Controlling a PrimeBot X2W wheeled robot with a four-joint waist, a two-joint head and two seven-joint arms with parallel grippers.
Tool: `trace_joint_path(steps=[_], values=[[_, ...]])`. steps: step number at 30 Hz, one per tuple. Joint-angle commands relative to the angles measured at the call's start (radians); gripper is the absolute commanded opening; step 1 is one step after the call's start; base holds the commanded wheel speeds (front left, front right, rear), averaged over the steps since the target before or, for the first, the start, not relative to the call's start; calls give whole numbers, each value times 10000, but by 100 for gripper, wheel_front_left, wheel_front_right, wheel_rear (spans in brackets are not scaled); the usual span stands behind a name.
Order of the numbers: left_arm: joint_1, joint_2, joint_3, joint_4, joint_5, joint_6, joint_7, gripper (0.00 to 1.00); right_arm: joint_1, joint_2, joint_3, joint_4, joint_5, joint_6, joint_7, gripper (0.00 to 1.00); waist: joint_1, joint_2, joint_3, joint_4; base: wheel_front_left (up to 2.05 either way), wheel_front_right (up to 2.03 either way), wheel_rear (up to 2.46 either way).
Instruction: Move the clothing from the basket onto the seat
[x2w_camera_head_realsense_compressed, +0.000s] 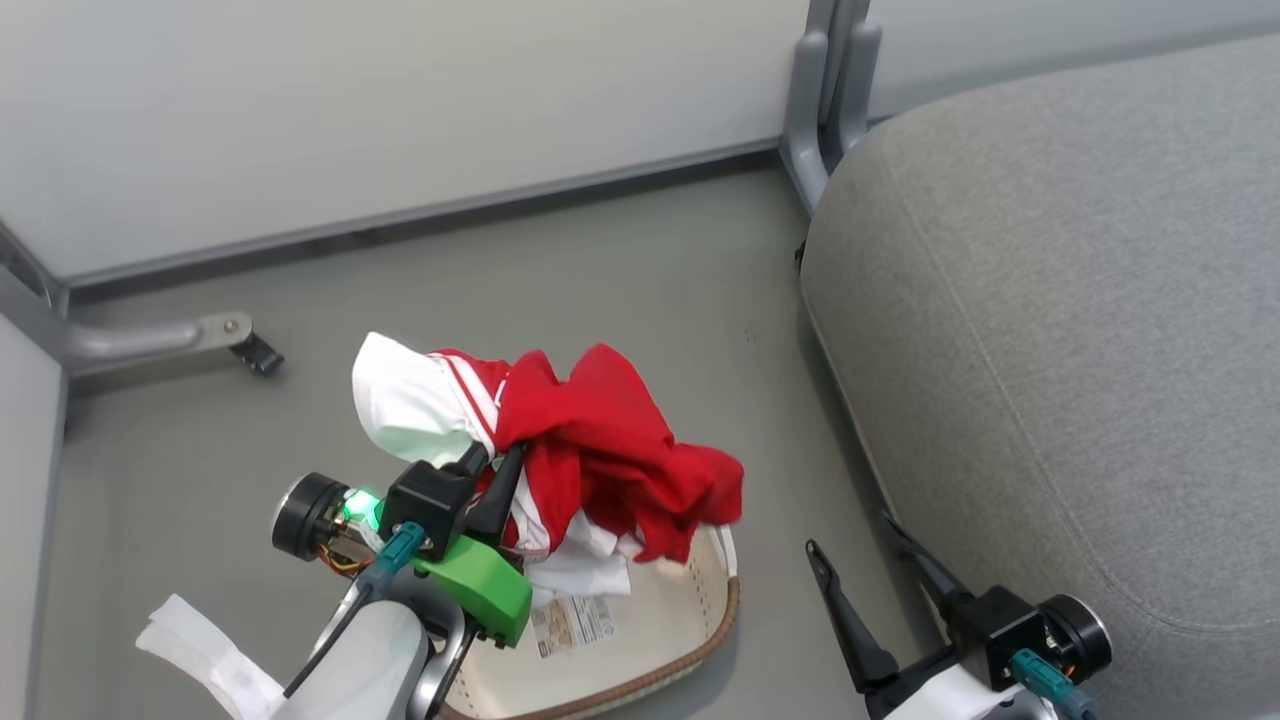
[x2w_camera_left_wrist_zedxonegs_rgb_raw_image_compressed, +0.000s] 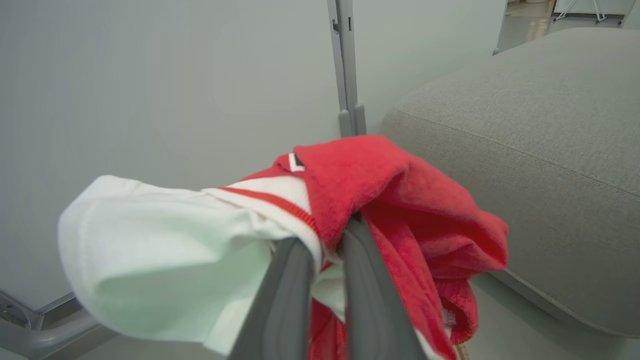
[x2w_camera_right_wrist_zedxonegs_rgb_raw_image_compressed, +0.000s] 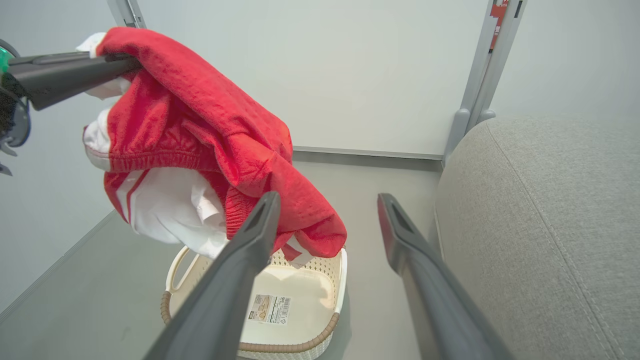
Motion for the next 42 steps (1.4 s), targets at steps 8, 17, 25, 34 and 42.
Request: trace_joint_path(steps=[8, 17, 25, 34, 42], values=[[234, 79, -189, -377, 179, -174, -11, 0, -308, -289, 690, -263, 139, -3, -49, 100, 1, 0, -845, -172, 0, 0, 0], [-129, -134, -749, -873, 259, -508, 272, 0, -1141, -739, 1531, -106, -90, -3, -49, 100, 1, 0, -623, -18, 0, 0, 0], [-298, -414, -1573, -1766, 97, -891, 857, 0, -1923, -1040, 2260, 865, 52, -3, -48, 100, 1, 0, -509, 121, 0, 0, 0], [-298, -315, -2693, -2668, -504, -1151, 1624, 0, -2239, -1248, 2630, 1372, 131, -3, -48, 100, 1, 0, -557, 178, 0, 0, 0], [-554, 3, -3904, -3278, -1719, -1211, 1983, 0, -2533, -1353, 3269, 1342, 359, -3, -48, 100, 1, 0, -551, 252, 0, 0, 0]])
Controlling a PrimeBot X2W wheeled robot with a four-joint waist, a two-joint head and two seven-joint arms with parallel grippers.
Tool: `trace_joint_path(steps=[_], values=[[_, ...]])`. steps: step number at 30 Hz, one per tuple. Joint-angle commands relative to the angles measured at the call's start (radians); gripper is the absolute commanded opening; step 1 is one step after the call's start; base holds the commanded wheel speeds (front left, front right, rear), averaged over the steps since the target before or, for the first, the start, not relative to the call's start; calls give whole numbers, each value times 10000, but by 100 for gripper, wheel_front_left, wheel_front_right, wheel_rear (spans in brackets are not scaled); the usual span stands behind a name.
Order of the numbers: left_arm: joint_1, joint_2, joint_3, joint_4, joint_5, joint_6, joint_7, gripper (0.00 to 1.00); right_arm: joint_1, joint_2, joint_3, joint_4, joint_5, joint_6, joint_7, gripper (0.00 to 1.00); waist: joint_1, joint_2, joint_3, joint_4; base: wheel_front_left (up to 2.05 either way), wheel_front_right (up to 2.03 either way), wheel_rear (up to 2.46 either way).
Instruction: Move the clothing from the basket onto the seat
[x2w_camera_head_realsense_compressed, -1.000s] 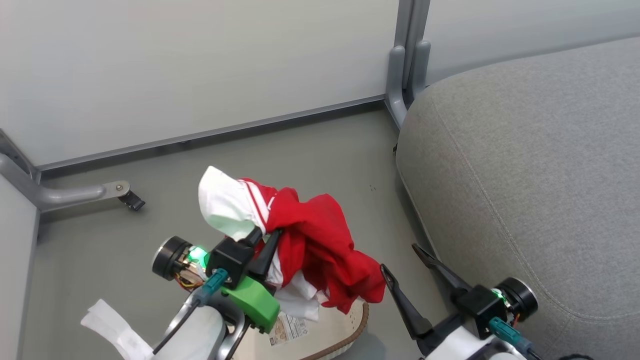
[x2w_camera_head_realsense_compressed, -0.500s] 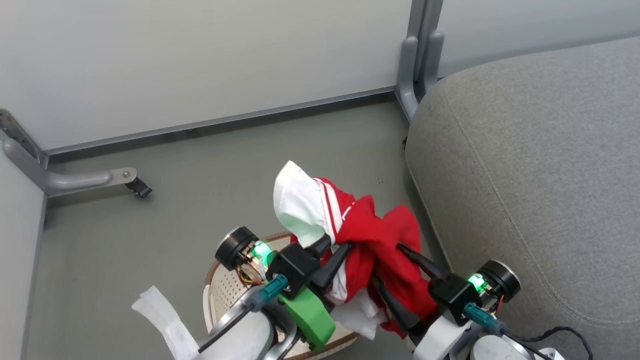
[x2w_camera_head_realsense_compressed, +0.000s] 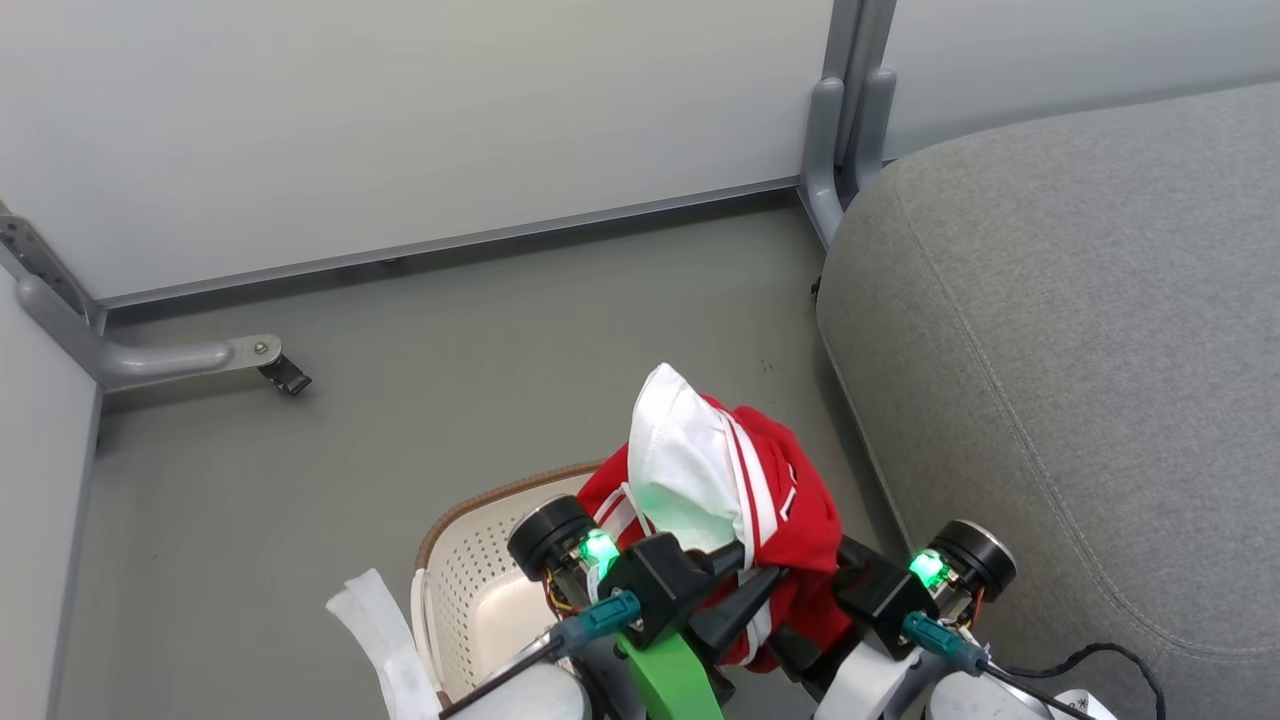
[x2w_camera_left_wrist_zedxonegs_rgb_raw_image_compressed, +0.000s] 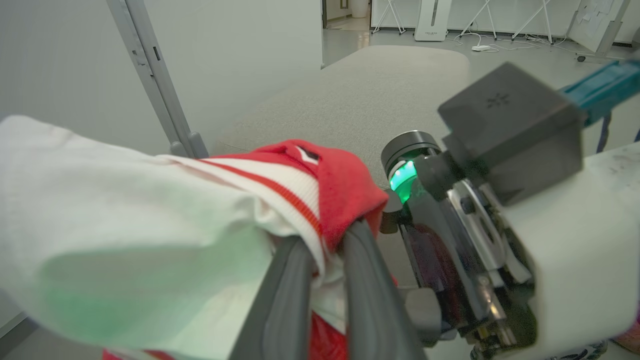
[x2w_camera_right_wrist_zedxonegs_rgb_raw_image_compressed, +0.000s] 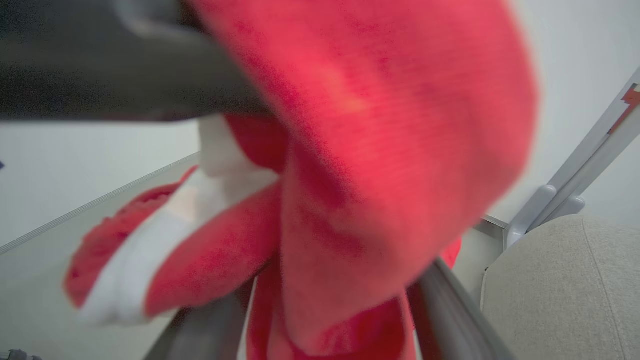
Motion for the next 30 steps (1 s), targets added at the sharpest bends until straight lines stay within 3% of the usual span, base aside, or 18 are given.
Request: trace_joint_path(steps=[1, 4, 6, 7, 8, 9, 27, 28, 29, 30], values=[[-266, 118, -147, -145, -192, -44, -13, 0, -192, -34, 58, -93, 97, -3, -49, 100, 0, 0, 24, 24, 0, 0, 0], [-430, 282, -393, -260, -404, -47, -29, 0, -183, -79, 161, -182, 132, -3, -48, 100, 0, 0, 65, 63, 0, 0, 0], [-521, 367, -502, -308, -530, -48, -61, 0, -210, -106, 189, -254, 106, -3, -48, 49, 0, 0, 79, 86, 0, 0, 0], [-552, 413, -553, -316, -604, -48, -81, 0, -205, -116, 189, -296, 65, -3, -49, 28, 0, 0, 83, 100, 0, 0, 0], [-580, 446, -593, -315, -631, -49, -92, 0, -189, -122, 187, -337, 35, -3, -49, 19, 0, 0, 85, 111, 0, 0, 0], [-619, 481, -632, -315, -666, -49, -112, 0, -163, -142, 244, -372, 27, -3, -49, 0, 0, 0, 82, 126, 0, 0, 0], [-591, 711, -467, -147, -766, 317, -444, 0, 282, -122, 50, -816, 264, -3, -51, 0, 0, 0, -10, 174, 0, 0, 0], [-590, 715, -473, -139, -764, 323, -457, 6, 289, -118, 31, -825, 256, -3, -51, 0, 0, 0, -6, 177, 0, 0, 0], [-591, 719, -473, -126, -760, 341, -458, 33, 299, -110, -2, -842, 250, -3, -51, 0, 0, 0, 0, 182, 0, 0, 0], [-588, 717, -462, -115, -759, 386, -451, 46, 315, -104, -23, -854, 245, -3, -51, 0, 0, 0, 5, 185, 0, 0, 0]])
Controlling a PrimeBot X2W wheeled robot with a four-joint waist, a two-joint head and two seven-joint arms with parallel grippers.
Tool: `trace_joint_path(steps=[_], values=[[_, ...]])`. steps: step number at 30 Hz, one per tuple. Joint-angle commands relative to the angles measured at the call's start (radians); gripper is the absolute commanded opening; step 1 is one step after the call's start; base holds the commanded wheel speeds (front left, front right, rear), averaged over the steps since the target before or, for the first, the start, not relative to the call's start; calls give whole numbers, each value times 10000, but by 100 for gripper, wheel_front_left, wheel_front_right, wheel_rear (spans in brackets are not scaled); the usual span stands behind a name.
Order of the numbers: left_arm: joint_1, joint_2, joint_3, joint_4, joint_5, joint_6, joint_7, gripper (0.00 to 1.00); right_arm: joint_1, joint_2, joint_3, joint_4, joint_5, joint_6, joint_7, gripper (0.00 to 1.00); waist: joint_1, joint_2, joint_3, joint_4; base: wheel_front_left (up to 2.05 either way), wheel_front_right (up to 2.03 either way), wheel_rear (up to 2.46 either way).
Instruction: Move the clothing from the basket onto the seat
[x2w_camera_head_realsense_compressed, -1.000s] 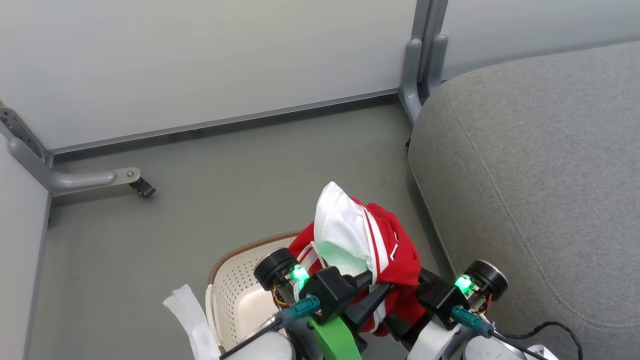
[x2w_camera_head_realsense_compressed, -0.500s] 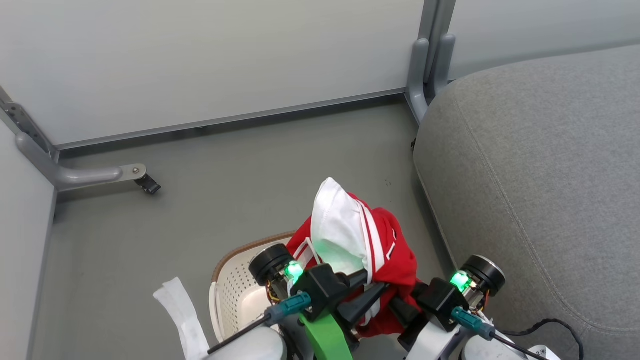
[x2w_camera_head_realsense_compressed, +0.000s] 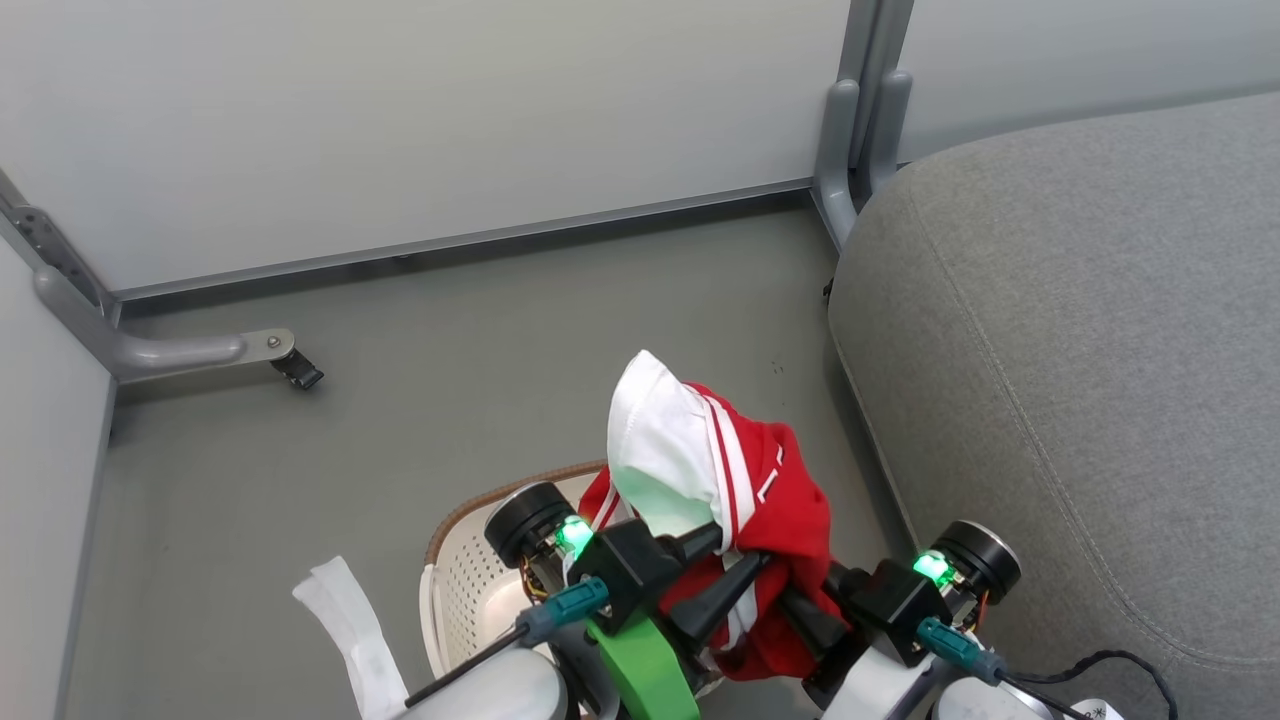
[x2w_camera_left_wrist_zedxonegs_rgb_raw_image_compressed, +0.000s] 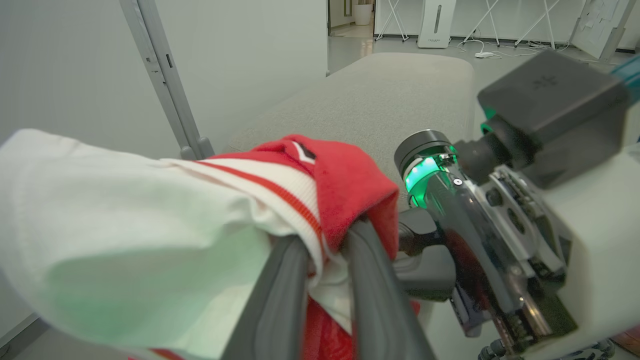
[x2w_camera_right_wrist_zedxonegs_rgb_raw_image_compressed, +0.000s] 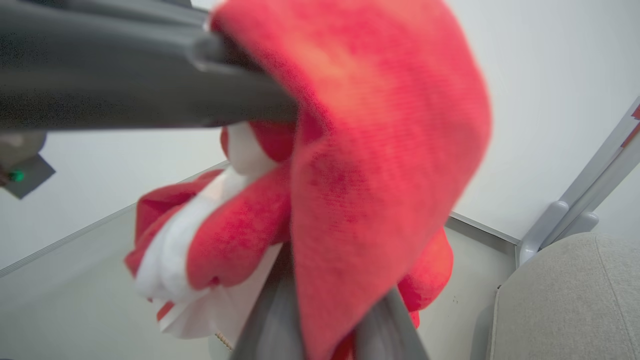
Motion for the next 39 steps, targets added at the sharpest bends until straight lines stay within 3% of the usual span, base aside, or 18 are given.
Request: trace_joint_path(steps=[1, 2, 23, 30, 39], values=[[-65, 54, 39, 42, -32, 91, -24, 96, 84, 32, -84, -89, -5, -3, -53, 0, 0, -1, 10, 6, 0, 0, 0], [-74, 58, 48, 67, -24, 132, -2, 100, 98, 46, -128, -104, -17, -3, -53, 0, 0, -1, 14, 10, 0, 0, 0], [87, 343, 439, 89, 110, 931, -483, 100, 352, 286, -1287, -445, -78, -3, -54, 0, 0, -1, 142, -37, 0, 0, 0], [286, 542, 614, -37, 49, 1178, -728, 100, 384, 353, -2079, -700, 34, -3, -53, 0, 0, -1, 450, -452, 0, 0, 0], [131, 681, 635, -91, 54, 1135, -821, 100, 559, 346, -3075, -1177, -77, -3, -53, 0, 0, -1, 1004, -1305, 0, 0, 0]])
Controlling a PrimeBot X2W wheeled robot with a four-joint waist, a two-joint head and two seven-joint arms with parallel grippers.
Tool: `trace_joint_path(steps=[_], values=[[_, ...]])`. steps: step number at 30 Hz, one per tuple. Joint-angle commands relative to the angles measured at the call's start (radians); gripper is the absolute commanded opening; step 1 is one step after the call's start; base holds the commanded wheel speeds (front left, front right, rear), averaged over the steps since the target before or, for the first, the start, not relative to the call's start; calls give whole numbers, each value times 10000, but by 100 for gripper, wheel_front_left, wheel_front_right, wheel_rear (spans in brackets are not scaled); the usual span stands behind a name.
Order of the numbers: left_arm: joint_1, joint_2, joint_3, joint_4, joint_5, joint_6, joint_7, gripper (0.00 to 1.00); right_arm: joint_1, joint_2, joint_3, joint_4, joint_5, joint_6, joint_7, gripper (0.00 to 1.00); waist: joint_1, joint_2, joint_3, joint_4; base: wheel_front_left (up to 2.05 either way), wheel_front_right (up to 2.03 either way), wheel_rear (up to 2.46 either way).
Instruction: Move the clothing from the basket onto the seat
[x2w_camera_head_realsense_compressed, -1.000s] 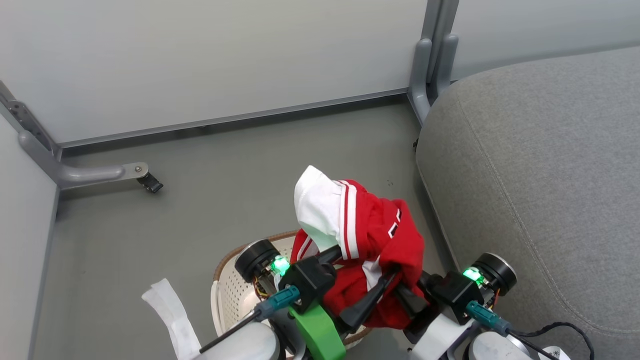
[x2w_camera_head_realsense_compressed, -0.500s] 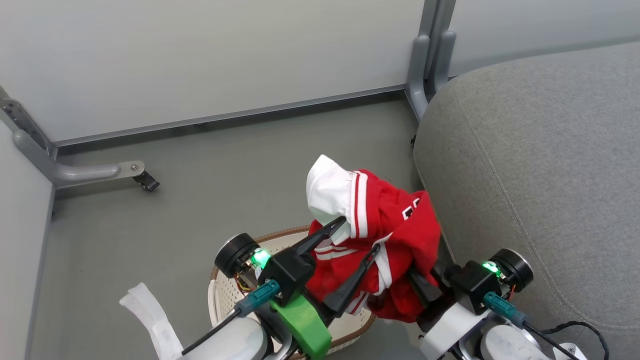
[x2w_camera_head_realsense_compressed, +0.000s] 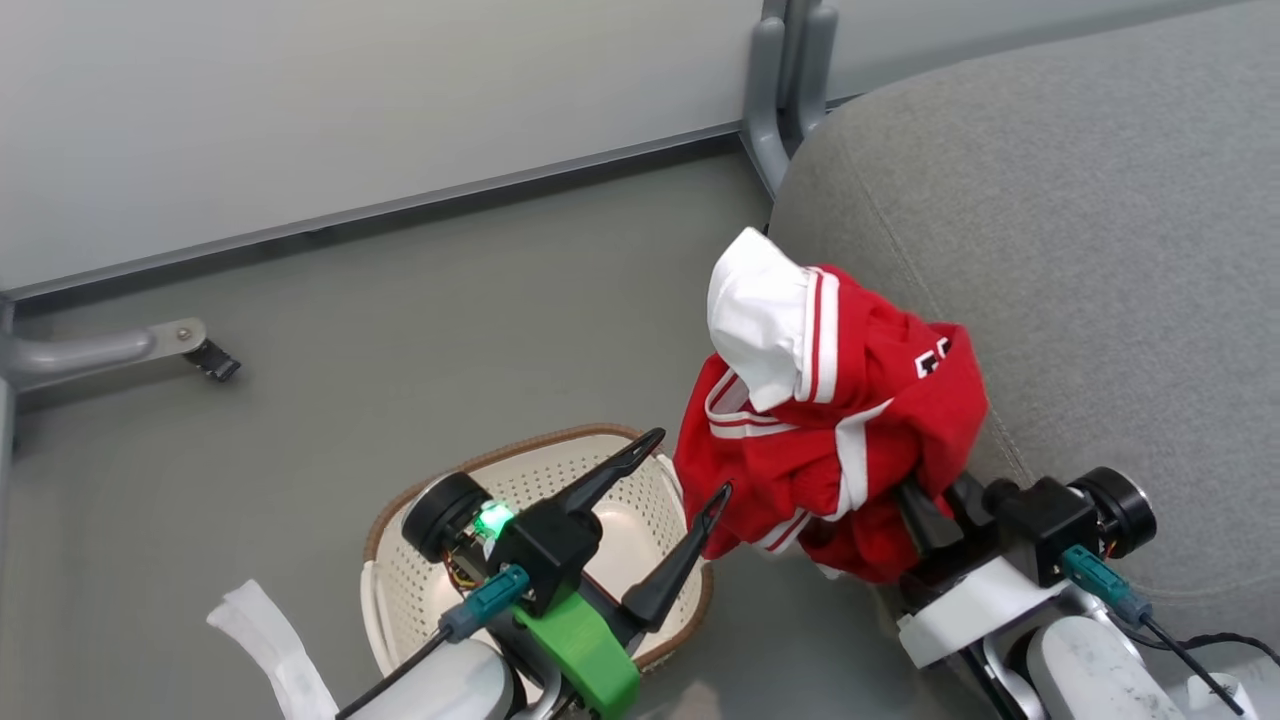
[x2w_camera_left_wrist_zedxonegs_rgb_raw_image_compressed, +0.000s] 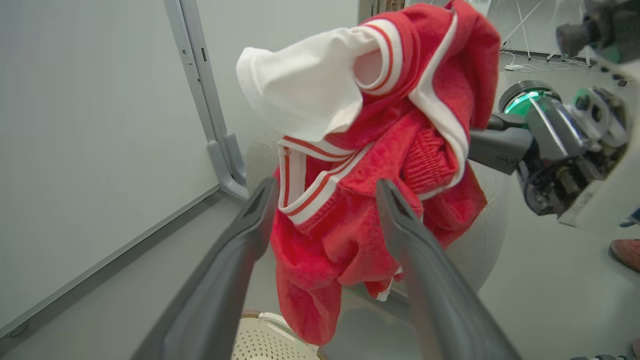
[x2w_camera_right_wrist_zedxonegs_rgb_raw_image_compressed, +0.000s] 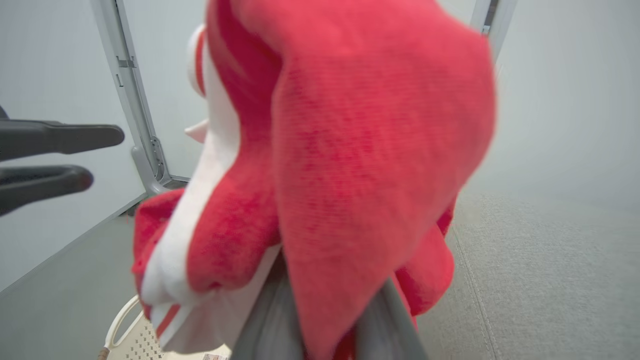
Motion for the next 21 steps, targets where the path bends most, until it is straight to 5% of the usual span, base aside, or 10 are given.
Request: trace_joint_path(steps=[1, 21], values=[[-152, 53, 22, -15, 96, -10, -76, 100, 140, -5, -129, -112, -73, -3, -53, 0, 0, -1, 369, -487, 0, 0, 0], [-1153, 257, -178, 26, 396, -337, 297, 100, 233, 693, -1036, -725, -23, -3, -53, 0, 0, -1, 1859, -2926, 0, 0, 0]])
